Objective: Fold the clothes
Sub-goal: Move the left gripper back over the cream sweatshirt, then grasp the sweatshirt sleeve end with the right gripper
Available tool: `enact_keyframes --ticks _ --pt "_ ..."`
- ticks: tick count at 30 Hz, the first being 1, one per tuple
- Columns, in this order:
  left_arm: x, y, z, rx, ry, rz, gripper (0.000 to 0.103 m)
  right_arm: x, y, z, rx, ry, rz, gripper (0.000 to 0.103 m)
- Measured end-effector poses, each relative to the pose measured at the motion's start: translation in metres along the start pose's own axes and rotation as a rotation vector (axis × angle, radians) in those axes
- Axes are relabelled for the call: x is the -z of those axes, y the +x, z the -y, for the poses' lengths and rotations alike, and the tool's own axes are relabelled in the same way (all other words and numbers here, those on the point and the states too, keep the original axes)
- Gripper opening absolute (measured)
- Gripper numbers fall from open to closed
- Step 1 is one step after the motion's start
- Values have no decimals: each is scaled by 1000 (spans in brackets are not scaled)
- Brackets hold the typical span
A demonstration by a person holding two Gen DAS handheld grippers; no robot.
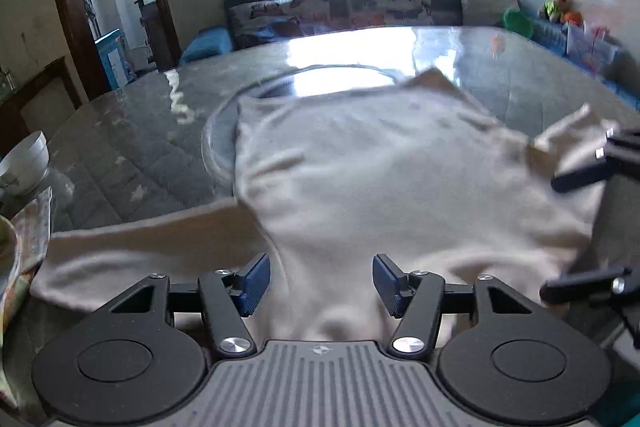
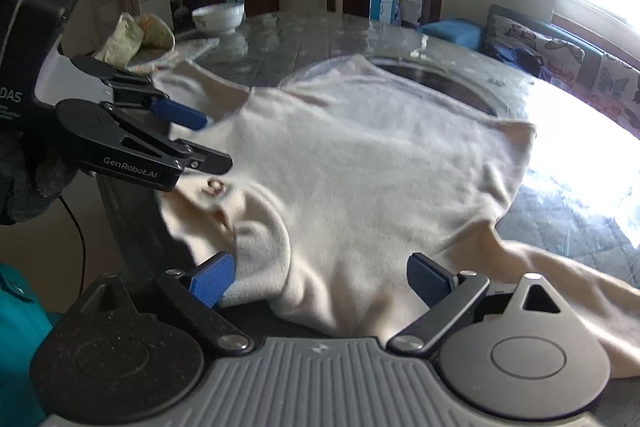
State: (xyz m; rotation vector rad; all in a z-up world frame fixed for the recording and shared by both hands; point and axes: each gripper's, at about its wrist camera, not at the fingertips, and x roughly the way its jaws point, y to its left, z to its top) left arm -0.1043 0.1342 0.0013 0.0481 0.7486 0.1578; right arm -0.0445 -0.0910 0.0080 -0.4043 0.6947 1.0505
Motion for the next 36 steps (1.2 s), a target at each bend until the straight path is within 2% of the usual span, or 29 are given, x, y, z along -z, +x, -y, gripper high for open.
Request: enact_keyframes --ticks 5,9,14,19,24,27,33,36 --pt "-34 14 -14 70 -62 71 60 -8 0 14 4 56 37 96" --pt "-51 46 -24 124 -122 58 59 -10 6 28 2 117 53 96" --pt "-50 77 -34 86 -151 -8 59 -6 12 36 1 150 44 96" --pt "-43 79 -47 67 -177 -16 61 0 16 42 7 170 14 96" --pt "-49 75 -54 59 -194 4 63 -6 10 47 4 175 54 96" --pt "-50 83 -53 39 -197 -16 64 -12 15 49 -5 178 69 96" --pt "-46 79 -49 30 -180 -9 71 -6 17 53 6 201 55 96" --pt "-46 71 -45 35 -177 9 82 1 2 62 56 225 74 96"
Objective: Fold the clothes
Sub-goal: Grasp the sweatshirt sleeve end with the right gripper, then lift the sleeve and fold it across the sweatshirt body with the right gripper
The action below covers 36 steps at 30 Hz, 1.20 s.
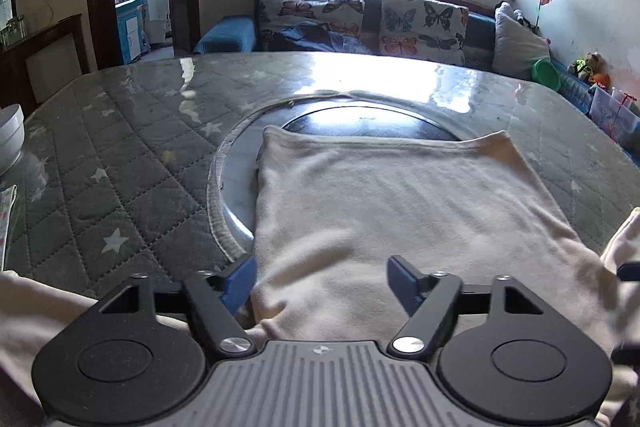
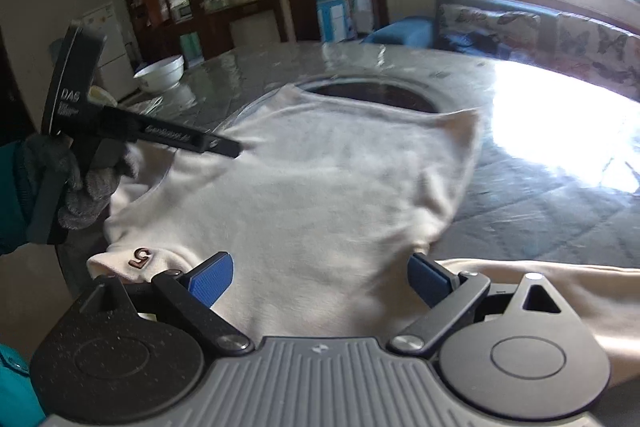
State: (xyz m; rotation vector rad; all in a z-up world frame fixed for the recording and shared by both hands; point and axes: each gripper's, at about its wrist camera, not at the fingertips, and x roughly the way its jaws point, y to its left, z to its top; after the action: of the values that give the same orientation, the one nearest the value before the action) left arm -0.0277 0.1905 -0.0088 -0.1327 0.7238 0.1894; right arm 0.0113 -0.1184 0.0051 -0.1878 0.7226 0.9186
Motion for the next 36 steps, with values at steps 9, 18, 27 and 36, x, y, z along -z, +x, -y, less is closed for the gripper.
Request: enact_keyframes --ticks 9,18,27,36 --pt "10 -26 39 57 77 33 97 24 -44 72 297 180 49 84" --pt "20 -36 67 88 127 31 103 53 -67 142 510 356 74 68" --pt "27 -36 90 111 165 14 103 58 -63 154 530 389 84 42" --pt "35 -36 112 140 214 3 103 62 -75 153 467 430 136 10"
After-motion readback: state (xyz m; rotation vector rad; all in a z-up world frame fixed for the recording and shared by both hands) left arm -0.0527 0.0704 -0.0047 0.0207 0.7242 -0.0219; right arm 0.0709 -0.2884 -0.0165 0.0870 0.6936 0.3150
